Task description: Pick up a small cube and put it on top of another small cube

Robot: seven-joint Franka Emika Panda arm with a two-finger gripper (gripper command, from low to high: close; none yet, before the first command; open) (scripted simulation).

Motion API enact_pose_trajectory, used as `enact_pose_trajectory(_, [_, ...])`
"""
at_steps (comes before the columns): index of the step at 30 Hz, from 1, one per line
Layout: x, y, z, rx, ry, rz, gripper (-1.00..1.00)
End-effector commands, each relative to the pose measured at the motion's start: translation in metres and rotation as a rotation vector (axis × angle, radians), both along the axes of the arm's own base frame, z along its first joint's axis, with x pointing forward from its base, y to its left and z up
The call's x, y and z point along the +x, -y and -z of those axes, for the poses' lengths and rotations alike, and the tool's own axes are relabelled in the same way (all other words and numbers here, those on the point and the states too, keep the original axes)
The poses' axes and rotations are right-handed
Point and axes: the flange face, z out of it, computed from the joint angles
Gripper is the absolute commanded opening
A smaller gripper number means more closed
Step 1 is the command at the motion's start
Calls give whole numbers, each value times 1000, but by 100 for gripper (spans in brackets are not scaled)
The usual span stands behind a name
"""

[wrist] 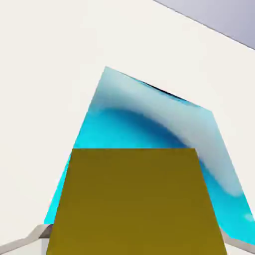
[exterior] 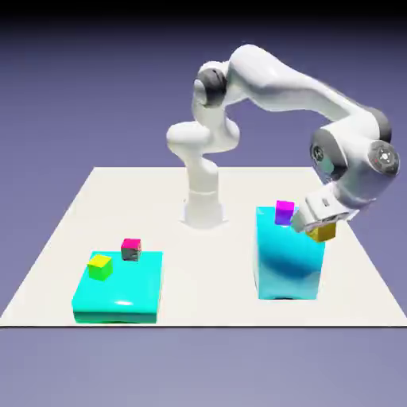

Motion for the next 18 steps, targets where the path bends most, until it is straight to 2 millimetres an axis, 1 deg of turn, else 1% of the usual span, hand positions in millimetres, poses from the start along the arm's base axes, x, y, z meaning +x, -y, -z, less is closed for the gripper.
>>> enact_pose_trajectory(1, [-9, 2, -10, -6, 1, -29, -100])
enact_pose_trajectory(4, [-39, 10, -36, -27, 2, -109, -100])
enact_pose_trajectory(7, [-71, 19, -58, -57, 1, -186, -100])
enact_pose_trajectory(8, [-78, 17, -52, -78, -8, -204, -100])
enact_pose_trajectory(9, [-80, 15, -46, -89, -14, -209, -100])
enact_pose_trajectory(10, [-80, 15, -46, -89, -14, -209, -100])
enact_pose_trajectory(16, [-103, 34, 12, -89, -14, -209, -100])
enact_pose_trajectory(17, [-104, 34, 13, -89, -14, -209, -100])
enact_pose_trajectory(18, [-104, 34, 13, -89, -14, -209, 100])
